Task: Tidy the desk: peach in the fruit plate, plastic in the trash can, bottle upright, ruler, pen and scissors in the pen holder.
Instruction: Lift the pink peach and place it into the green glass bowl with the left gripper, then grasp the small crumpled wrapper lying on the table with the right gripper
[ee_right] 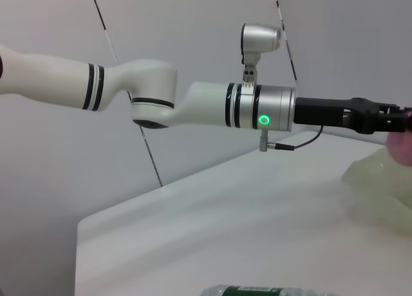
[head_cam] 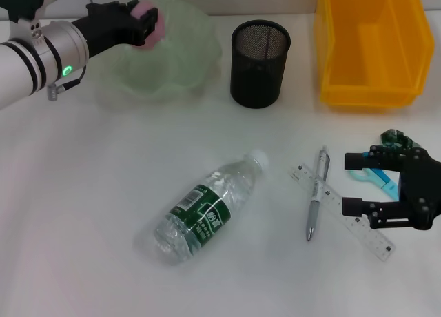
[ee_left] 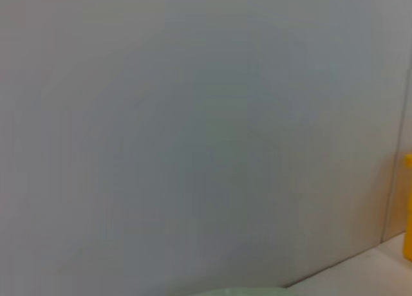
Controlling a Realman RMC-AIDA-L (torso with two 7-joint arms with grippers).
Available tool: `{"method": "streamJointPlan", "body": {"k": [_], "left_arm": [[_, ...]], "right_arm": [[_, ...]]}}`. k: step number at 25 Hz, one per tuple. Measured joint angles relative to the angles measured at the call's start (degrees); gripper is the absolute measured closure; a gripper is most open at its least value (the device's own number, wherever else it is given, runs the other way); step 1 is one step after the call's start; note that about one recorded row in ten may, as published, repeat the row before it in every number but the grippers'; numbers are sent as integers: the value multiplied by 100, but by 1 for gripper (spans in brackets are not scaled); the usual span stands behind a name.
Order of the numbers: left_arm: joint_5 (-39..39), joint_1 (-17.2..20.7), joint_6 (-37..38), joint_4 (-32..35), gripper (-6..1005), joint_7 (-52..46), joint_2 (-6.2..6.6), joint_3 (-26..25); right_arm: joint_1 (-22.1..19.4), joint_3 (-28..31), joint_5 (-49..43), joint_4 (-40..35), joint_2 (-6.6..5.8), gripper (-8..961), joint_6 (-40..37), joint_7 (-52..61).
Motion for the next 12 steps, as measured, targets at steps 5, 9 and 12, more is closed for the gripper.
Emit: {"method": "streamJointPlan", "body": {"k": [5, 9, 12], "left_arm": [[-160, 30, 26, -17, 597, 177, -1, 6], [-162, 159, 305, 93, 419, 159, 5, 54], [-163, 564, 1290, 403, 276, 91, 56, 27]], "right_arm": [[16, 0, 7, 1, 0, 140, 11, 99], [20, 2, 136, -19, -7, 140, 74, 299], [-13, 6, 458, -253, -91, 140, 26, 891]]}}
